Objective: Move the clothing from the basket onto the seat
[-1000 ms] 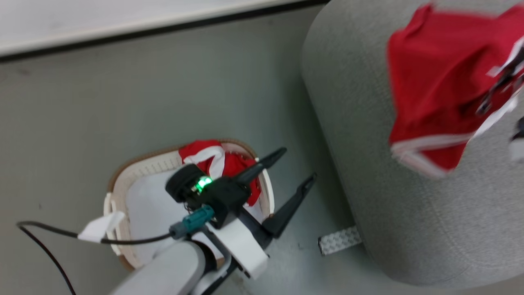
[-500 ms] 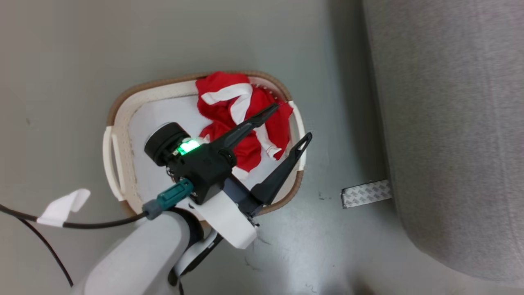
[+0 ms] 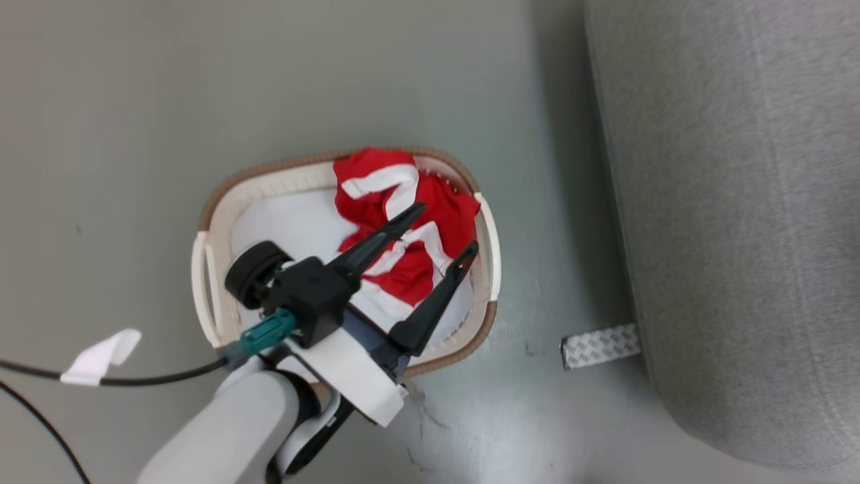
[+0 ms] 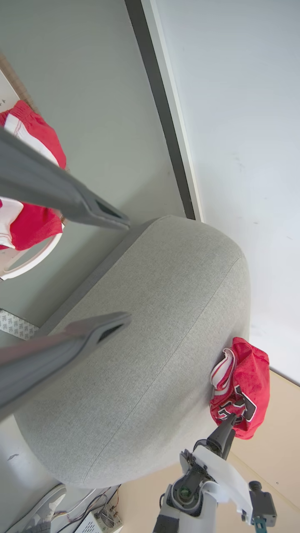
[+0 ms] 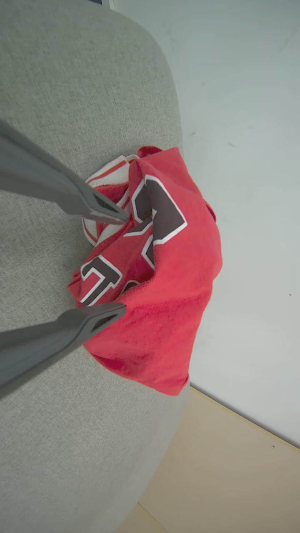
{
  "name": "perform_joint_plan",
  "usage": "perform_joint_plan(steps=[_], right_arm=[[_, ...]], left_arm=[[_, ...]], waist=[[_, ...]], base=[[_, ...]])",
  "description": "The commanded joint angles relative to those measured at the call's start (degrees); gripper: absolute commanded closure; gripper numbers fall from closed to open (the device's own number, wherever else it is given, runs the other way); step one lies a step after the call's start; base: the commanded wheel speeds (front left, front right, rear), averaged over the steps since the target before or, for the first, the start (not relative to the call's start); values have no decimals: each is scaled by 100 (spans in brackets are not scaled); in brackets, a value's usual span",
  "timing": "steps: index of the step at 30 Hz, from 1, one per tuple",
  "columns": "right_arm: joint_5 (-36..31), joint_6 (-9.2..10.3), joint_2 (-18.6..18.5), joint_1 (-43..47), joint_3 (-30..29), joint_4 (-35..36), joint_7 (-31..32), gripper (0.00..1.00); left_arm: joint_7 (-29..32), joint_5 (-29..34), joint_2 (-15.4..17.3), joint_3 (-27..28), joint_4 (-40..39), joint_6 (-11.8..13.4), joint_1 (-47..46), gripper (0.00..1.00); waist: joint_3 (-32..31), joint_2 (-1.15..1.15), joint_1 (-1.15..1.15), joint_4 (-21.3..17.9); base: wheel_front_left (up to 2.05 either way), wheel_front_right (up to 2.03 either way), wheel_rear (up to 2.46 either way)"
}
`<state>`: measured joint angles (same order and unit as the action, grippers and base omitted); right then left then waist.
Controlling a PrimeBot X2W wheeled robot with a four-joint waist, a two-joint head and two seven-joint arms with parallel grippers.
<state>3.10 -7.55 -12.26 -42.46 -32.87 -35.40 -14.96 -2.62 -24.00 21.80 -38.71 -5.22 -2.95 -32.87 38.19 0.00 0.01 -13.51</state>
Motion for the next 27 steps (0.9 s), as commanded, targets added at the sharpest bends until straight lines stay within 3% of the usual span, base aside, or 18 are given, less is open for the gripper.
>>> perform_joint_plan(steps=[1,13,21,27], right_arm=[[37,12,106,315,100,288,-26,0],[88,12,597,2300,1228,2013,-26,0],[352,12,832,3432,2133,2405,-21,0],[214,12,874,3927,2563,2506,-19,0]], left_arm=[[-108,-94,27,52,77,50,132,0],[-995,-625,-289,396,1066,466,1191,0],[-1251,-782,-433,858,1625,767,2192,0],[-1249,-569,-591,1362,1535,871,2742,0]], waist=[[-353,0,-1,-7],[-2343,0,-1,356],[-3300,0,-1,755],[-3652,0,-1,1053]], base=[[0,0,0],[0,0,0],[0,0,0],[0,0,0]])
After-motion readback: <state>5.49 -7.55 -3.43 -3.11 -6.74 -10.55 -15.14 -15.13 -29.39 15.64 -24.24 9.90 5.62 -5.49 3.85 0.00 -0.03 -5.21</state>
